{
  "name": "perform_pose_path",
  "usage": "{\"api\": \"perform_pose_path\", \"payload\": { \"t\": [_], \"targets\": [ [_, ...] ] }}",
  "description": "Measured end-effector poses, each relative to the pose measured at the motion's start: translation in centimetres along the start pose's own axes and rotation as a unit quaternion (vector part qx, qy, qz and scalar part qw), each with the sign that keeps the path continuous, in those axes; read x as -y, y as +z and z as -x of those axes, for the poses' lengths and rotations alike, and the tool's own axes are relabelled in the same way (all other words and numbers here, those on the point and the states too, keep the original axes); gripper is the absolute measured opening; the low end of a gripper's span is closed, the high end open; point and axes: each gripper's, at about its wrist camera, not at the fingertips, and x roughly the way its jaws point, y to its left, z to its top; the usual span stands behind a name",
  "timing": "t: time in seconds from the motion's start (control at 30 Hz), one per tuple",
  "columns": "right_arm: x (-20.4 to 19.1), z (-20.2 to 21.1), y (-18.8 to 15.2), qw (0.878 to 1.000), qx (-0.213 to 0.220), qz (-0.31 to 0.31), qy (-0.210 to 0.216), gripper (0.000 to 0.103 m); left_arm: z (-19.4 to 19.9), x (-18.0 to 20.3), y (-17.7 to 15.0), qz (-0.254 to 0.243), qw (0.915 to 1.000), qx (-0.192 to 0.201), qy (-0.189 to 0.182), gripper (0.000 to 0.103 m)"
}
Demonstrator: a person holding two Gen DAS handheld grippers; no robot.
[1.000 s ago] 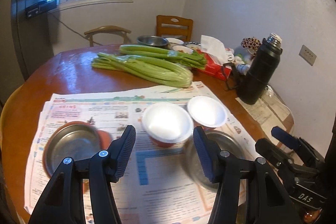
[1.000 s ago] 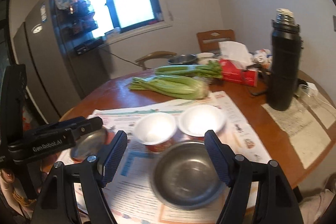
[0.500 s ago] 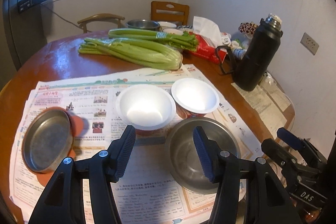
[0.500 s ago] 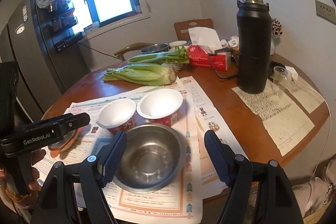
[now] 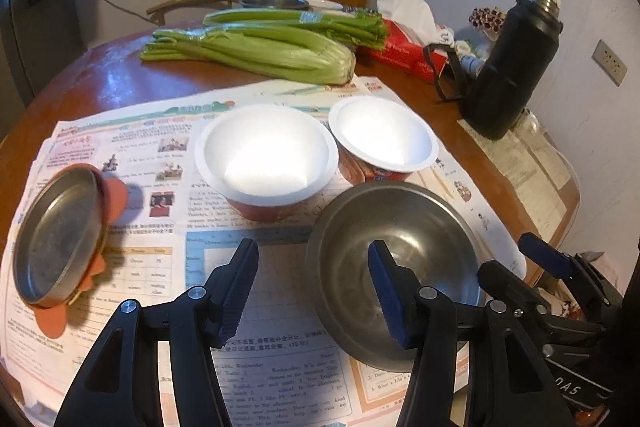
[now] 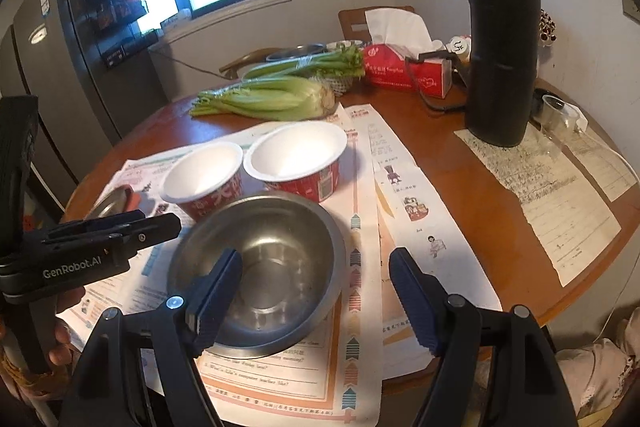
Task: Organize plates and bowls
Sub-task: 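Move the left tool to the steel bowl and grasp its rim, then lift the steel bowl with the left tool and carry it across the worksheet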
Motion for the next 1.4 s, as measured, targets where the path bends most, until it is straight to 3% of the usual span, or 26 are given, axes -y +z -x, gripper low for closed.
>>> {"api": "perform_pose_path", "payload": {
  "t": [0.33, 0.73, 0.9, 1.4],
  "targets": [
    [-0.2, -3.1, -1.1, 0.999, -0.034, 0.012, 0.006, 0.075, -3.0, 0.8, -0.5, 0.0, 0.9996, -0.028, -0.003, 0.059],
    [-1.5, -4.5, -1.9, 0.998, -0.045, 0.03, 0.03, 0.075, -5.2, 1.5, -0.4, -0.006, 0.9992, -0.04, -0.005, 0.059],
    [-2.0, -4.5, -2.0, 0.997, -0.046, 0.04, 0.046, 0.075, -5.6, 1.9, -0.5, -0.006, 0.9985, -0.05, -0.022, 0.059],
    [-3.3, -3.1, -1.9, 0.996, -0.034, 0.058, 0.052, 0.077, -3.9, 1.6, -0.7, -0.011, 0.999, -0.039, -0.019, 0.058]
  ]
}}
